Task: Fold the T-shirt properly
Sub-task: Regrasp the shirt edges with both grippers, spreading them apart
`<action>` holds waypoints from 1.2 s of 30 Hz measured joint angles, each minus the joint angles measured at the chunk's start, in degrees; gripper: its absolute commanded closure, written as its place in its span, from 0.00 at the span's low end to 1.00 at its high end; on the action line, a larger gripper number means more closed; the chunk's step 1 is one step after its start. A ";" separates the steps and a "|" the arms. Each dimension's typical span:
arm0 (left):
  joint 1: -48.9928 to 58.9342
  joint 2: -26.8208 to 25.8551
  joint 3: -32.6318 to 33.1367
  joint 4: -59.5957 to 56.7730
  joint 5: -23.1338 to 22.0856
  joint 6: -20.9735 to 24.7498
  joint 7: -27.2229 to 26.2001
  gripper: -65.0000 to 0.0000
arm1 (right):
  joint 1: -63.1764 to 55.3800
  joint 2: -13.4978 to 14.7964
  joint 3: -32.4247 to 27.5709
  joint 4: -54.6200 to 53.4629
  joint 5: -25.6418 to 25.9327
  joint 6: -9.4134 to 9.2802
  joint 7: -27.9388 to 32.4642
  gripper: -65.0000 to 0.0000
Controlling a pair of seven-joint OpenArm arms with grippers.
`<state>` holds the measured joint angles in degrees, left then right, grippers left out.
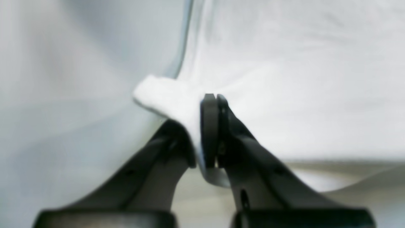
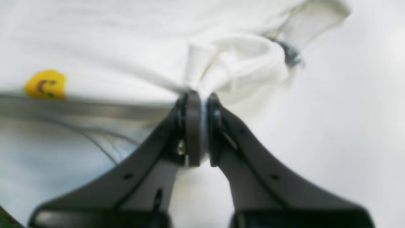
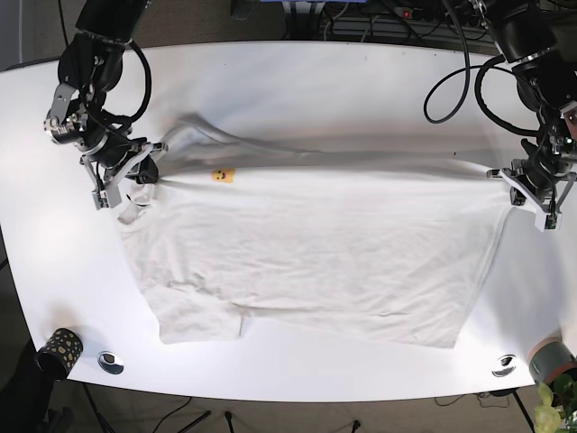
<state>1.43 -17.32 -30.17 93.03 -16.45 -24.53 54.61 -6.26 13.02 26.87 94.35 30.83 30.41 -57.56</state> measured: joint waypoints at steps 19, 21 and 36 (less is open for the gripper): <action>19.52 0.44 -14.58 6.73 -0.33 -9.60 -0.17 0.99 | -18.84 -5.53 0.85 14.43 2.49 -0.09 -0.09 1.00; 21.07 0.83 -15.87 6.80 -0.33 -9.60 -0.17 0.99 | -20.17 -5.57 0.81 15.17 2.67 0.15 0.09 0.86; 22.25 2.64 -15.78 10.38 0.72 -9.40 0.22 0.41 | -15.50 -5.57 3.34 15.28 1.90 -0.39 0.35 0.46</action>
<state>23.68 -14.68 -45.95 103.42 -15.73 -33.93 54.83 -21.76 7.44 30.22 109.62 32.73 30.02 -57.21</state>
